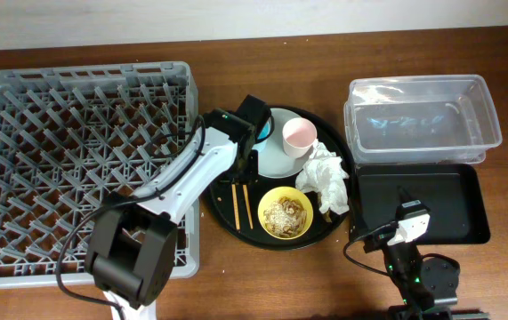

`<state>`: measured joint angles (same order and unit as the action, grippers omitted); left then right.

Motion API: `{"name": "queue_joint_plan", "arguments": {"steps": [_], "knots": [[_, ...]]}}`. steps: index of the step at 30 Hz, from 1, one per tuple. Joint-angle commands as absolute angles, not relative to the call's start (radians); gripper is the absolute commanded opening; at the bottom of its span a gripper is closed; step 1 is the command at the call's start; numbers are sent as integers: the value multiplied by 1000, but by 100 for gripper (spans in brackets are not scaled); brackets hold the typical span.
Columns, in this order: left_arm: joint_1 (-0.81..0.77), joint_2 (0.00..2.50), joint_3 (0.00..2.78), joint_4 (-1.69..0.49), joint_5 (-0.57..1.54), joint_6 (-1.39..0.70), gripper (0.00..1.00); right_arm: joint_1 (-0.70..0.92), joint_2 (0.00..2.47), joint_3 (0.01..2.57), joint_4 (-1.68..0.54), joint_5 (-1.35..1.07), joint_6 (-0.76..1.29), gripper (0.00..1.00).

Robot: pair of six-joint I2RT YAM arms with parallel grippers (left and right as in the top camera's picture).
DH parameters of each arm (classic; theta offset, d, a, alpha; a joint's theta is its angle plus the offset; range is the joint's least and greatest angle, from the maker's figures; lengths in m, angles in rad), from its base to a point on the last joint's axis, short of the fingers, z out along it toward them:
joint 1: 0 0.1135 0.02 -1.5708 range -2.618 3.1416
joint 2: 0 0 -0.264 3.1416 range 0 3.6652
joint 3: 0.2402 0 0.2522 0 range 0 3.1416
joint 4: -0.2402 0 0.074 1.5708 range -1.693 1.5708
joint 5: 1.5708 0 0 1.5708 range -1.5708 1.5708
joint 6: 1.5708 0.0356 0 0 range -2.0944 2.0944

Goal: Sort waste into correct bins and load items into the dishwasher rack
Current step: 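Move the left gripper over the tray toward the chopsticks, then lower the left gripper and close it on one wooden chopstick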

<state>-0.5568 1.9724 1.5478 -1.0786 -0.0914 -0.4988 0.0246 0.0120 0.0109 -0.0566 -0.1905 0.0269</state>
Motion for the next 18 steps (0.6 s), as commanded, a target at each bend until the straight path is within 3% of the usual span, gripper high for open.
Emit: {"name": "queue_joint_plan", "arguments": {"steps": [1, 18], "knots": [[-550, 1994, 1538, -1063, -110, -512, 27, 19, 6, 6, -63, -183, 35, 98], [-547, 2064, 1538, -1028, -115, -512, 27, 19, 6, 6, -63, -183, 35, 98]]}}
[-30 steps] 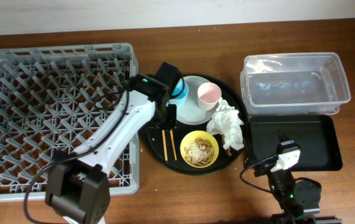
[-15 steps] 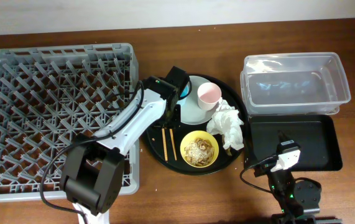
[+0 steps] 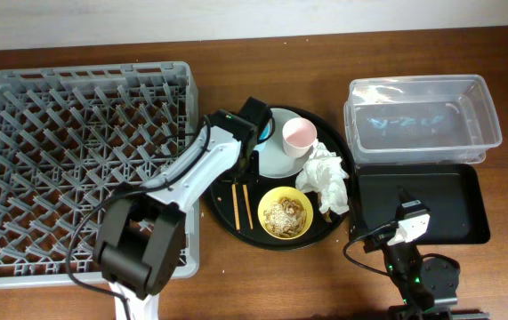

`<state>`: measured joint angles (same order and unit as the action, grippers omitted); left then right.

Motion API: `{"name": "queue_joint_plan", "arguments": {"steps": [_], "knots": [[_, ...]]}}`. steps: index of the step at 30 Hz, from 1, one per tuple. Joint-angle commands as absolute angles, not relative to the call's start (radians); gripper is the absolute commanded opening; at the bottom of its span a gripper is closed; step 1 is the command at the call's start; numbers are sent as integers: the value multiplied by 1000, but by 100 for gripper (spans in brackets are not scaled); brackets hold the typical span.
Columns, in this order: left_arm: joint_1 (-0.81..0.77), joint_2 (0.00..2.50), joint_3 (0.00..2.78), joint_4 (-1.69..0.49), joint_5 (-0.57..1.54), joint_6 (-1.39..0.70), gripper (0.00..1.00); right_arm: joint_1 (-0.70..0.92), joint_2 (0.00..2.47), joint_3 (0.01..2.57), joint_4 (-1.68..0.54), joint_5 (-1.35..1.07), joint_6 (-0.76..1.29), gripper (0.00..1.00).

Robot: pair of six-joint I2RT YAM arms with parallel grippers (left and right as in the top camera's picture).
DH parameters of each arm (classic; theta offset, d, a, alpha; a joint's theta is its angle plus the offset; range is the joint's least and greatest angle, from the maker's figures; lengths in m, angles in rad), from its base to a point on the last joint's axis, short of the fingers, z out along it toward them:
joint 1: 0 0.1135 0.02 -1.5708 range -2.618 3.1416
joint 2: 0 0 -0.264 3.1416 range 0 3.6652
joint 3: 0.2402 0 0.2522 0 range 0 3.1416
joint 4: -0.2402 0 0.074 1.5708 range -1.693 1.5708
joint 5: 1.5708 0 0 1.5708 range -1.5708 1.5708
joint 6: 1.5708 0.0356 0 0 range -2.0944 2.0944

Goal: Sort waste into correct bins and load items into the dishwasher rack
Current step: 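Lower the left gripper and close it on one wooden chopstick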

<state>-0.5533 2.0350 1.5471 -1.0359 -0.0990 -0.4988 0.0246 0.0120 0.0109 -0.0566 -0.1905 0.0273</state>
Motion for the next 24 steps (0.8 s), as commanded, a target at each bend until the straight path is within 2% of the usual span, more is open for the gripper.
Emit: {"name": "queue_joint_plan", "arguments": {"steps": [1, 24], "knots": [[-547, 2065, 1538, -1025, -124, -512, 27, 19, 6, 6, -63, -183, 35, 98], [-547, 2066, 1457, -902, -162, -513, 27, 19, 6, 6, -63, -183, 35, 98]]}}
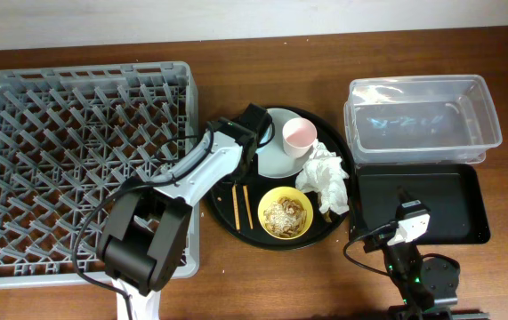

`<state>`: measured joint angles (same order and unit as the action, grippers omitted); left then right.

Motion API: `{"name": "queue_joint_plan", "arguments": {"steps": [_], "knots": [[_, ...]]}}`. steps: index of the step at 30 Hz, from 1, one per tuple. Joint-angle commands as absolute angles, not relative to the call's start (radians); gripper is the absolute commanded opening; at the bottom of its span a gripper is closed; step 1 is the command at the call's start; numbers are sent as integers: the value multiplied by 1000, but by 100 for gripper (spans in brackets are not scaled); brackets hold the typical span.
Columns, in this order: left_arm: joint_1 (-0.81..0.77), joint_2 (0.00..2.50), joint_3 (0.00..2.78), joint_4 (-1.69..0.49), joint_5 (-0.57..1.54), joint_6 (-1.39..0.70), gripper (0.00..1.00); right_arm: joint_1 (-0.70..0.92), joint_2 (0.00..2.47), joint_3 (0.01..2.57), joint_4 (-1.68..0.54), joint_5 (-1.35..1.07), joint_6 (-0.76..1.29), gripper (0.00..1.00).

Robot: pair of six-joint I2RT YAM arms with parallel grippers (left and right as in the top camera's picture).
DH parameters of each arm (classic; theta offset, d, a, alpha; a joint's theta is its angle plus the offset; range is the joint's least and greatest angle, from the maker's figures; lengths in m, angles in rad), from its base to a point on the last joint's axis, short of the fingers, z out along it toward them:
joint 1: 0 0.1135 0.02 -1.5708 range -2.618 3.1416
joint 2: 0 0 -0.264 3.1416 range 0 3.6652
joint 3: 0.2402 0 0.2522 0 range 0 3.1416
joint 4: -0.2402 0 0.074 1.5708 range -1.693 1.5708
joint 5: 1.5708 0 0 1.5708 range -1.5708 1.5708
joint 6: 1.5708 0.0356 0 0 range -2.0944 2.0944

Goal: Sort waste into correct bins and load items into the dishwasher rack
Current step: 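Lower the left gripper and close it on one wooden chopstick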

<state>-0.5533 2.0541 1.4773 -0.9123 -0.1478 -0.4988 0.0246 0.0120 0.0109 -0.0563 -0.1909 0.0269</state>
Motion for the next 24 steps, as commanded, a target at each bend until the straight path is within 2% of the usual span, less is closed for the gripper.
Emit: {"name": "queue_joint_plan", "arguments": {"steps": [1, 14, 18, 24], "knots": [[-547, 2067, 1455, -898, -162, -513, 27, 19, 6, 6, -63, -183, 35, 98], [-547, 2067, 1452, -891, -162, -524, 26, 19, 6, 6, -63, -183, 35, 98], [-546, 2062, 1460, -894, -161, -523, 22, 19, 6, 6, -63, -183, 35, 98], [-547, 1971, 1475, -898, -154, -523, 24, 19, 6, 6, -63, -183, 35, 98]]}}
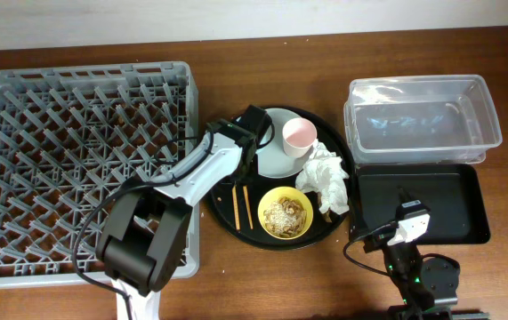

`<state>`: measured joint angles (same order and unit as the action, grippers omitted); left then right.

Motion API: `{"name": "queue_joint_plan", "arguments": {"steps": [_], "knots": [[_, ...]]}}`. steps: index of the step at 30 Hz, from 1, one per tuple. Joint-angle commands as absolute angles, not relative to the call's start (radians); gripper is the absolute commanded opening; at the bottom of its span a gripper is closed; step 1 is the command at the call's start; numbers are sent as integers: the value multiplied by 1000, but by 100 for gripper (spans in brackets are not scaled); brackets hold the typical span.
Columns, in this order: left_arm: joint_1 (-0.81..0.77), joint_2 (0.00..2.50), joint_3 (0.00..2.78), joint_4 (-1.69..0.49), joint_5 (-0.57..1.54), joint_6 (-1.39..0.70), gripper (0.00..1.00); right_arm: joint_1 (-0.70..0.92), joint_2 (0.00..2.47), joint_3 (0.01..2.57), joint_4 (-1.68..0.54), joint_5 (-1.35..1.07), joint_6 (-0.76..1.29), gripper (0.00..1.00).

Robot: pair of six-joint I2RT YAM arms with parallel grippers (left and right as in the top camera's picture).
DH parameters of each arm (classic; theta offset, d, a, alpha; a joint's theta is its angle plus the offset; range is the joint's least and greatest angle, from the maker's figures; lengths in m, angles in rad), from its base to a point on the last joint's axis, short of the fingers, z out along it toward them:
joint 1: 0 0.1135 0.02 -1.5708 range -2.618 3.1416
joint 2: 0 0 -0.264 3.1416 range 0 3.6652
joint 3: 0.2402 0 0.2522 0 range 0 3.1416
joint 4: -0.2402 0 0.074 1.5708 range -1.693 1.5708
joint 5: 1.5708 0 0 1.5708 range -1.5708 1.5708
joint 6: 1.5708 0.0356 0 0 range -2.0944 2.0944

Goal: Sort waste into correct bins and load items into the dishwasher rack
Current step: 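Lower the left gripper and close it on one wooden chopstick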

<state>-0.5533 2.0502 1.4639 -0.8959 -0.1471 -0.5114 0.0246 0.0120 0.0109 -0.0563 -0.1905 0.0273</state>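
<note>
A round black tray [227,209] holds a white plate [276,160], a pink cup [298,135], a crumpled napkin [325,178], a yellow bowl [286,213] with food scraps and a pair of chopsticks [240,203]. My left gripper [251,147] hangs over the plate's left rim, just above the chopsticks' far ends. Its fingers are hidden under the wrist, so their state is unclear. The grey dishwasher rack [80,160] lies to the left. My right gripper [403,197] rests folded at the black bin's near edge, and its jaws are too small to read.
A clear plastic bin [423,120] stands at the back right, with a flat black bin [423,204] in front of it. The left arm stretches across the rack's right wall. Bare wooden table shows along the front and back edges.
My left gripper hovered at the plate's upper left rim with the arm stretched across the rack's corner. It then sat slightly nearer and lower over the plate's left edge as the elbow swung right. Everything on the tray and the right arm stayed put.
</note>
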Motion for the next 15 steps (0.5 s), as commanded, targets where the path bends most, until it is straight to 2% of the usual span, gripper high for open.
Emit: {"name": "queue_joint_plan", "arguments": {"steps": [1, 5, 7, 10, 12, 15], "knots": [[-547, 1945, 1475, -899, -154, -523, 27, 19, 6, 6, -63, -183, 35, 98], [-547, 1870, 1475, -909, -151, -537, 35, 19, 6, 6, -63, -183, 35, 98], [-547, 1856, 1475, -926, -151, -569, 45, 19, 6, 6, -63, -183, 35, 98], [-547, 1861, 1467, -960, -150, -631, 46, 19, 6, 6, -63, -183, 35, 98], [-547, 1868, 1449, -958, -131, -644, 55, 19, 6, 6, -63, -183, 35, 98], [-547, 1886, 1423, -943, -120, -659, 54, 19, 6, 6, -63, -183, 35, 98]]}}
